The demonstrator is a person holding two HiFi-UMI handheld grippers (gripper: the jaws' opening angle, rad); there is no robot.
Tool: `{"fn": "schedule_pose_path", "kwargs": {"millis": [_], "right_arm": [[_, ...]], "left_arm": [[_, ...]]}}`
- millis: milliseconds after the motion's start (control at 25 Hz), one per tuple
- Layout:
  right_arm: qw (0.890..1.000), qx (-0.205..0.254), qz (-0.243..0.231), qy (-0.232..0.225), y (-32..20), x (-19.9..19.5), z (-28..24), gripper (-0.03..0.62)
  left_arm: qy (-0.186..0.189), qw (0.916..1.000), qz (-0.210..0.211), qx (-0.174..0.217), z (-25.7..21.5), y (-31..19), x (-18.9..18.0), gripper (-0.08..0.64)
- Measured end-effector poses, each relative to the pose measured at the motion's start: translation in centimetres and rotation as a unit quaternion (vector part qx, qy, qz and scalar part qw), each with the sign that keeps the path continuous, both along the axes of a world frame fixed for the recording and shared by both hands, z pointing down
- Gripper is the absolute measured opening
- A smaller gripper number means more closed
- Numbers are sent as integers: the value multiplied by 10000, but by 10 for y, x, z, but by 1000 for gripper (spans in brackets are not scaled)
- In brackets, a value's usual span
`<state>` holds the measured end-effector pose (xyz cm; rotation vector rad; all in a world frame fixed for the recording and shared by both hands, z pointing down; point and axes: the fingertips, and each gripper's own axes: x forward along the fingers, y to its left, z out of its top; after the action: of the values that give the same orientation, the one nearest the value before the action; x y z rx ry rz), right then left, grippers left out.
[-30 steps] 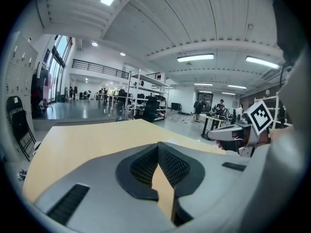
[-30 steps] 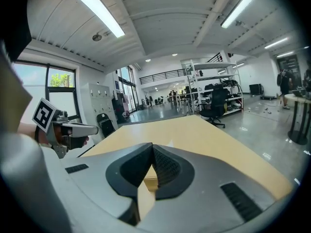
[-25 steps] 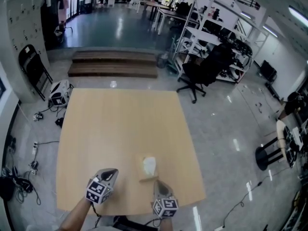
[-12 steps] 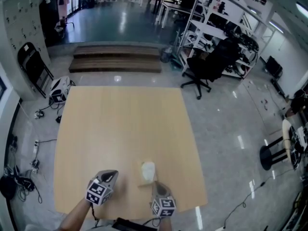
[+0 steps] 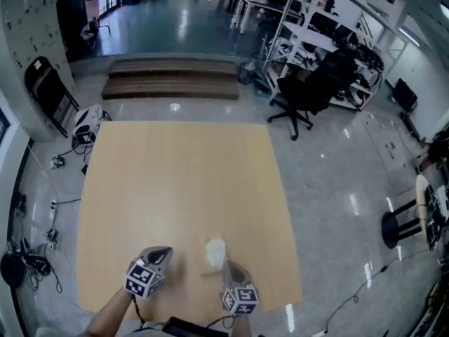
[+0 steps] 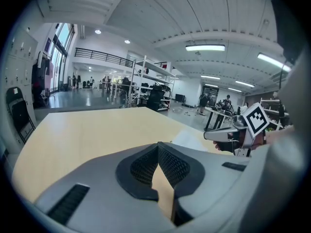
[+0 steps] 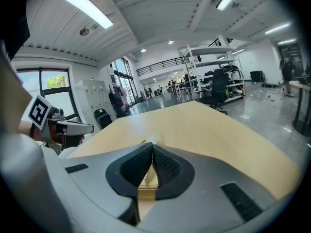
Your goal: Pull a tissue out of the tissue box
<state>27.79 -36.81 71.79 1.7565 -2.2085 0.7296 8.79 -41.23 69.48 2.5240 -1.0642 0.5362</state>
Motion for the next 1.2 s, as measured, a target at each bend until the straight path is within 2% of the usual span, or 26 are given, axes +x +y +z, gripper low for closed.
{"fn": "schedule_pose_path", "kwargs": {"millis": [40, 200, 280, 320, 480, 800, 920, 1000, 1120, 1200], "right_arm": [[10000, -9, -27, 10, -1, 0, 0, 14], [9998, -6, -108, -136, -4, -5, 1, 120], [9997, -6, -123, -195, -6, -7, 3, 141], [9996, -17, -137, -237, -7, -8, 4, 176], [9989, -126, -219, -385, -10, -15, 13, 204], [9987, -306, -308, -261, -15, -24, 25, 189], [9991, -291, -258, -169, -16, -26, 27, 96], [9992, -285, -243, -126, -16, -26, 29, 79], [9994, -270, -188, -49, -16, -24, 30, 15], [9995, -271, -157, -35, -16, -22, 31, 11]], "left_arm": [[9, 10000, 11, -31, 1, 0, 1, 8], [-1, 10000, 15, -78, 4, 0, 2, 8], [-9, 10000, 38, -91, 5, -1, 3, 8], [-16, 9999, 52, -110, 6, -1, 4, 8], [-91, 9996, 180, -205, 7, 1, 7, 8], [-56, 9998, 62, -179, 14, -2, -1, 8], [-47, 9998, 24, -173, 16, -4, -6, 8], [-53, 9999, 11, -142, 17, -5, -7, 8], [-38, 9999, 30, -147, 16, -5, -5, 8], [-23, 9998, 54, -186, 16, -3, -3, 8]]}}
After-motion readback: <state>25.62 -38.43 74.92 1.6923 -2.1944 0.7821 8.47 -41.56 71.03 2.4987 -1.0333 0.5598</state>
